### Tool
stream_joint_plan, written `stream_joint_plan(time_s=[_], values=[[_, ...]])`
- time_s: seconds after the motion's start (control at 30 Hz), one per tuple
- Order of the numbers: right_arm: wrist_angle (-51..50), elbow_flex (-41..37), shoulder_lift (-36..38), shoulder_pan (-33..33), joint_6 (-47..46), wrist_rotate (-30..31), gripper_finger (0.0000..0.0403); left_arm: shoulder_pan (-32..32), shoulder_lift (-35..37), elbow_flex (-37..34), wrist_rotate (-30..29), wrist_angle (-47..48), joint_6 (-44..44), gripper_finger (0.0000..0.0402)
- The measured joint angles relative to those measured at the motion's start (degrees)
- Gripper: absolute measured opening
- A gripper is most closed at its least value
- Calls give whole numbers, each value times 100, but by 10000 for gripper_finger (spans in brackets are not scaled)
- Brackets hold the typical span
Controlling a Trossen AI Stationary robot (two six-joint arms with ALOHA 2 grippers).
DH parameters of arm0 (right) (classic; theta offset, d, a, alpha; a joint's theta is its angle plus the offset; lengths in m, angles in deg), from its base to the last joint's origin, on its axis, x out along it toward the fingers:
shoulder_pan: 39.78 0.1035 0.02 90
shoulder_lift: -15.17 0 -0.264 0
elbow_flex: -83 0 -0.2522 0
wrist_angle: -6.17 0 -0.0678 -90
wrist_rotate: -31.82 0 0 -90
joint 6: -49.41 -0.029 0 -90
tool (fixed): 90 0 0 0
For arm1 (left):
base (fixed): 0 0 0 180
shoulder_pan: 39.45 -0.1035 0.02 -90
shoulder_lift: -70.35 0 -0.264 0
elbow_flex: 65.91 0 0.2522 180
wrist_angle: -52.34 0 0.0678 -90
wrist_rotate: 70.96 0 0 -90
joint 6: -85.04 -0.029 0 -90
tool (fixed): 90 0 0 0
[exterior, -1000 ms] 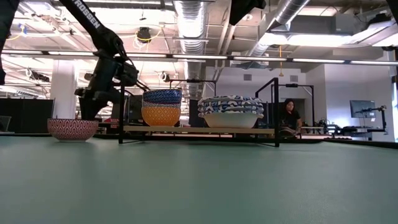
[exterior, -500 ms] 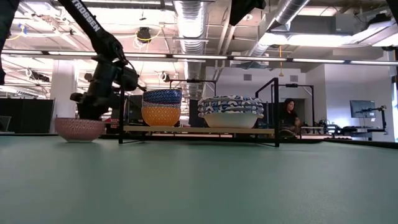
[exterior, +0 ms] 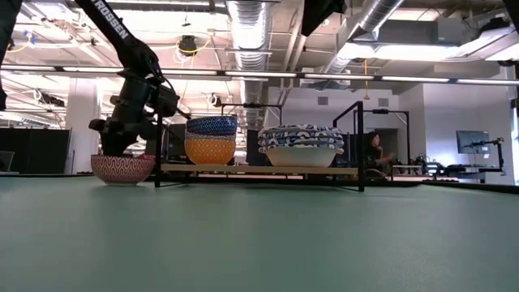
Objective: Place and stack bowls onto a shelf
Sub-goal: Stack the blue striped bowl on top of the yellow bowl on the shelf
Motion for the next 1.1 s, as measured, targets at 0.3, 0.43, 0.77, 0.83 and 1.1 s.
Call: stream_joint_plan(time_s=[0.3,0.43,0.77,0.83,1.1], values=[[-176,0,0,-48,50,-2,66,99,214,364,-550,368,530,12],[-182,0,0,-22,94,-6,66,180,210,748,-947,754,761,12],[-361,0,0,55,96,-2,66,266,210,2367,-2184,1703,941,12],[-365,0,0,54,96,1,66,270,210,2850,-2183,1762,907,13],[-395,0,0,51,68,9,66,538,219,4670,-1665,1592,478,13]])
